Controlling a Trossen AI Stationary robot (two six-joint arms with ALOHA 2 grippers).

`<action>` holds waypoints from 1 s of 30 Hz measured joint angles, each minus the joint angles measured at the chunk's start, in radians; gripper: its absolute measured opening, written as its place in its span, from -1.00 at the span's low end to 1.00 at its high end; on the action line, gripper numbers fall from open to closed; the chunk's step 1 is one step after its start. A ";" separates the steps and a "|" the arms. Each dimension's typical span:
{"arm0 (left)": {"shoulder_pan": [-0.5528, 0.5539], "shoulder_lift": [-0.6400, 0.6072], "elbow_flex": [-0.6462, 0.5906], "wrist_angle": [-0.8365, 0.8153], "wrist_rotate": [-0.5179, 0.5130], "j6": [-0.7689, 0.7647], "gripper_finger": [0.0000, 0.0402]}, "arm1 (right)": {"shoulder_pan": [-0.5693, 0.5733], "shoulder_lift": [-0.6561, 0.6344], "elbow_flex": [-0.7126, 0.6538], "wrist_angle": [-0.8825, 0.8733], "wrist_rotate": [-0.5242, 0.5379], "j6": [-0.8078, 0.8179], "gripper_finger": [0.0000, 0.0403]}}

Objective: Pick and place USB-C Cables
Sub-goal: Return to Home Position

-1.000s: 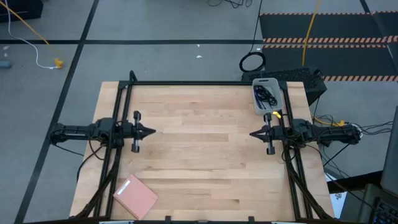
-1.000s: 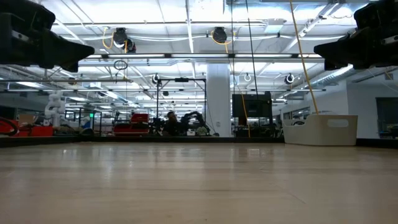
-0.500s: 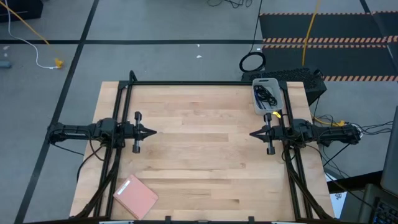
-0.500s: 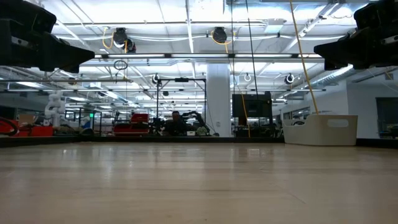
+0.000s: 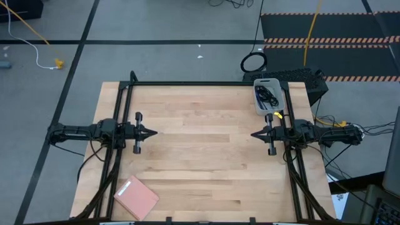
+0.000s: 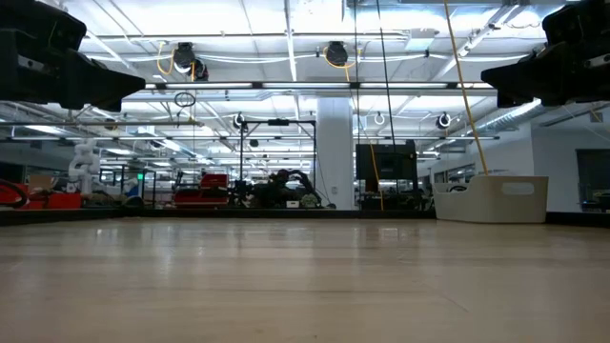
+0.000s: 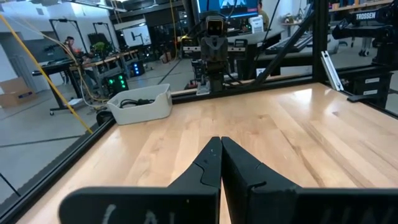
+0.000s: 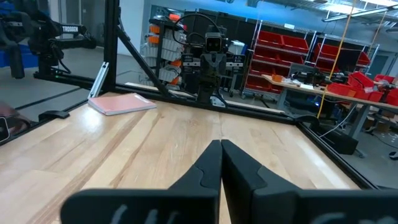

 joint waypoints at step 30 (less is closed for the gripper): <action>0.000 0.000 0.000 0.002 -0.002 -0.003 -0.92 | 0.000 0.000 0.000 0.000 0.000 0.000 -1.00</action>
